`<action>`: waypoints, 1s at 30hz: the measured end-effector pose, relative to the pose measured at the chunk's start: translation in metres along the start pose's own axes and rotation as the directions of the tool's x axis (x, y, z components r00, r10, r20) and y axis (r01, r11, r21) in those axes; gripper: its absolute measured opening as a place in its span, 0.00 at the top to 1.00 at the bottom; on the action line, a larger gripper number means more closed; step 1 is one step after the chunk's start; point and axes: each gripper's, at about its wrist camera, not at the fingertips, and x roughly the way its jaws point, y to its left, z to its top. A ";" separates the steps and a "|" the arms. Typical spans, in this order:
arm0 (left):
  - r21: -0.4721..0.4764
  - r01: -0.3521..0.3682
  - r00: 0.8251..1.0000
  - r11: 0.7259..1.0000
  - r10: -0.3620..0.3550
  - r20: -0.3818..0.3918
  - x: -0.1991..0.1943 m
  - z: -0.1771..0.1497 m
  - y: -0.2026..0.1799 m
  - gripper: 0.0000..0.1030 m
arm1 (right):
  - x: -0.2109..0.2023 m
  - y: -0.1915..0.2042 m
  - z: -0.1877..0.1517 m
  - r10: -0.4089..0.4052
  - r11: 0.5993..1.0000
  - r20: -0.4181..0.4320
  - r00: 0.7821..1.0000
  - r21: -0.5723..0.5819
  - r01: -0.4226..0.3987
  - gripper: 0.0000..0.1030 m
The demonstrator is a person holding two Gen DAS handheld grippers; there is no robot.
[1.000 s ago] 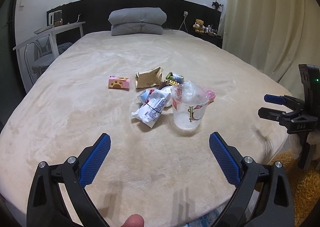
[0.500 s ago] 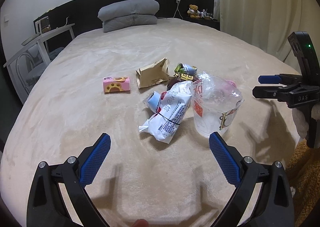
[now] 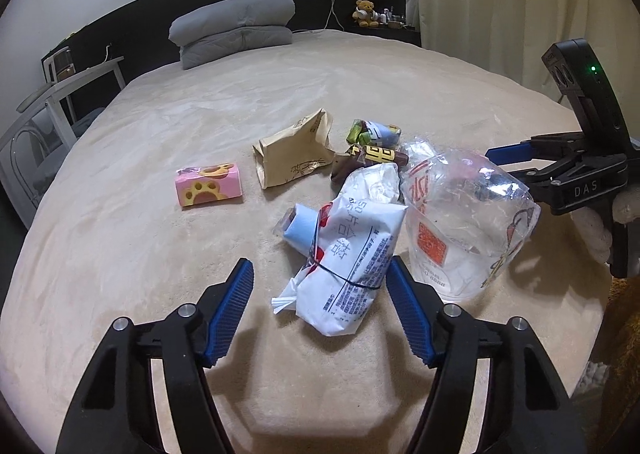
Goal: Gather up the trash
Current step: 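Grasp the white plastic bag with the left tool while the right tool grasps the pink wafer box, then carry the white bag and pink box down over the floor trash bin with both tools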
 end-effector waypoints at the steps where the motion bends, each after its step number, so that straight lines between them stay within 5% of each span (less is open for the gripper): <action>1: 0.009 0.010 1.000 1.000 -0.010 0.005 0.001 0.001 -0.001 0.36 | 0.002 0.001 0.001 -0.002 1.000 -0.006 1.000 -0.008 0.002 0.18; 6: 0.043 0.024 1.000 0.999 -0.024 -0.002 0.006 0.003 -0.006 0.61 | 0.013 0.007 0.002 -0.014 0.999 -0.033 0.999 -0.044 0.012 0.39; 30: -0.096 0.033 0.995 0.995 -0.023 0.100 -0.057 -0.001 -0.011 0.63 | -0.063 0.015 -0.026 -0.022 1.000 0.084 0.996 0.025 0.020 0.40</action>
